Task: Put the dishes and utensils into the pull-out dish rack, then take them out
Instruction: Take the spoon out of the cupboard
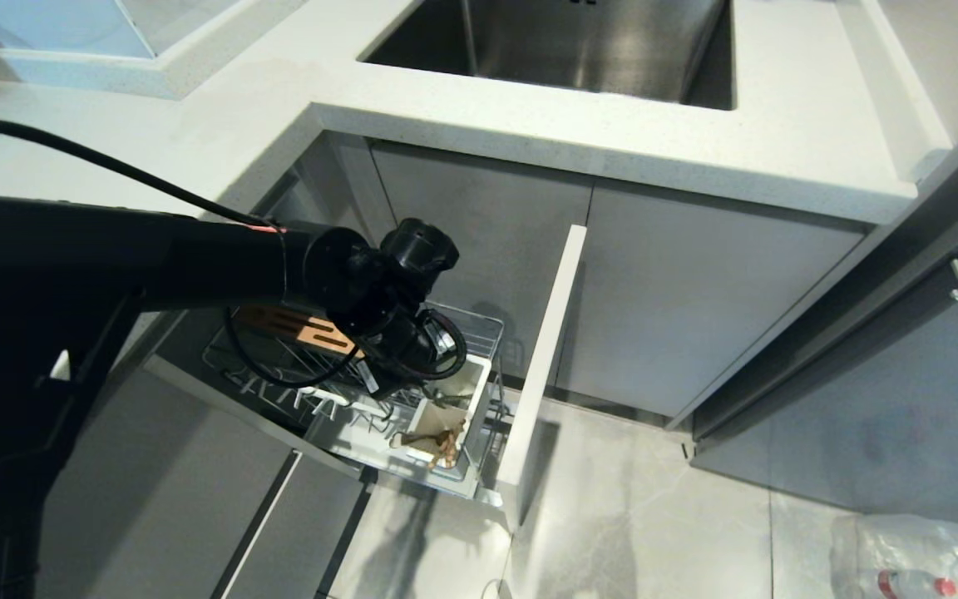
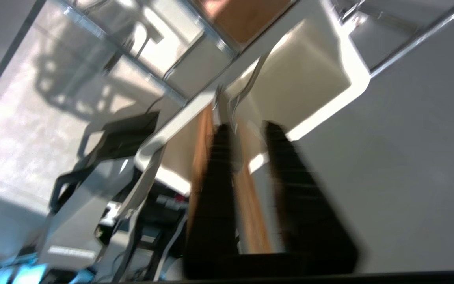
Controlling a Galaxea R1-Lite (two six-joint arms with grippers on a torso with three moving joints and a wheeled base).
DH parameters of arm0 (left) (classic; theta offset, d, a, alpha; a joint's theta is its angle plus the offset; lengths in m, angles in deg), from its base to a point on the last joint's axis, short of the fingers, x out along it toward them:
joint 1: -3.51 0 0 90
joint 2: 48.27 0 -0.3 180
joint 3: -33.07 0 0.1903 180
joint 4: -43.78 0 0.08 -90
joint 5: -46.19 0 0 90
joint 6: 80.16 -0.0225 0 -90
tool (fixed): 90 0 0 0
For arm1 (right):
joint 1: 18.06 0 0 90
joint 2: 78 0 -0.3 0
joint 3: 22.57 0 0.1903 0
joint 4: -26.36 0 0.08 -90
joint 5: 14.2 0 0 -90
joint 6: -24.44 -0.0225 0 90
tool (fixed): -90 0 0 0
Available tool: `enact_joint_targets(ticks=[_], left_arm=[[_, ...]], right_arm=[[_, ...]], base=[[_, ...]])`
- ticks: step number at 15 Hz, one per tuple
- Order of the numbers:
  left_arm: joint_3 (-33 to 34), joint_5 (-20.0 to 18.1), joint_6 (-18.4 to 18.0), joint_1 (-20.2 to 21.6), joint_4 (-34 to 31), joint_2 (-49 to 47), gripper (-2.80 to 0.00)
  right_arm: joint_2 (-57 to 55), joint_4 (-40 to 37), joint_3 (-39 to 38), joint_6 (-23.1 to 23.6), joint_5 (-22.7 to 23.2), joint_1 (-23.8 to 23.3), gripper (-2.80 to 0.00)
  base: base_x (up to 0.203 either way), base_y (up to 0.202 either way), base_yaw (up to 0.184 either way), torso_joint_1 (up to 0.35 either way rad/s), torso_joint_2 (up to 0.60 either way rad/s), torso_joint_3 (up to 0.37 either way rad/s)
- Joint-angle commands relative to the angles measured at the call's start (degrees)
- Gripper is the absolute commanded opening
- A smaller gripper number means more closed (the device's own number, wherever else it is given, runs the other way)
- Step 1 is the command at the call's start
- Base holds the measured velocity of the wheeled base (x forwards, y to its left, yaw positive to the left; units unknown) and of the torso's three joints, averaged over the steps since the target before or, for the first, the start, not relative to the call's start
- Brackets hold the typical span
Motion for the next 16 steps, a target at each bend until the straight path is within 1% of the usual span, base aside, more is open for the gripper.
enact_joint_targets(ticks=[1, 2, 5, 9, 11, 14, 16], left_arm=[[0.06, 0.29, 0.34, 0.3, 1.4, -1.33, 0.0], [0.06, 0.49, 0.35, 0.66, 2.6, -1.53, 0.0], [-0.1, 0.71, 0.48, 1.06, 2.81, -2.36, 0.0], [-0.29, 3.11, 0.89, 1.04, 2.37, -2.28, 0.0], [-0.29, 3.6, 3.55, 0.8, 2.2, -2.35, 0.0], [-0.46, 2.47, 3.99, 0.36, 1.14, -3.15, 0.0], [-0.91, 1.4, 5.23, 0.2, 1.07, -3.91, 0.0]], right_arm=[[0.0, 0.02, 0.0, -0.01, 0.01, 0.01, -2.8], [0.0, 0.01, 0.0, -0.01, 0.02, 0.01, -2.8], [0.0, 0.02, 0.0, -0.01, 0.02, 0.01, -2.8], [-0.04, 0.02, 0.0, -0.01, 0.01, 0.01, -2.8], [-0.07, 0.02, 0.0, -0.01, 0.02, 0.01, -2.8], [0.0, 0.02, 0.0, -0.01, -0.06, 0.01, -2.8], [0.0, 0.02, 0.0, -0.01, 0.02, 0.01, -2.8]], base=[[0.0, 0.0, 0.0, 0.0, 0.0, 0.0], [0.0, 0.0, 0.0, 0.0, 0.0, 0.0], [0.0, 0.0, 0.0, 0.0, 0.0, 0.0], [0.0, 0.0, 0.0, 0.0, 0.0, 0.0], [0.0, 0.0, 0.0, 0.0, 0.0, 0.0], [0.0, 0.0, 0.0, 0.0, 0.0, 0.0], [0.0, 0.0, 0.0, 0.0, 0.0, 0.0]])
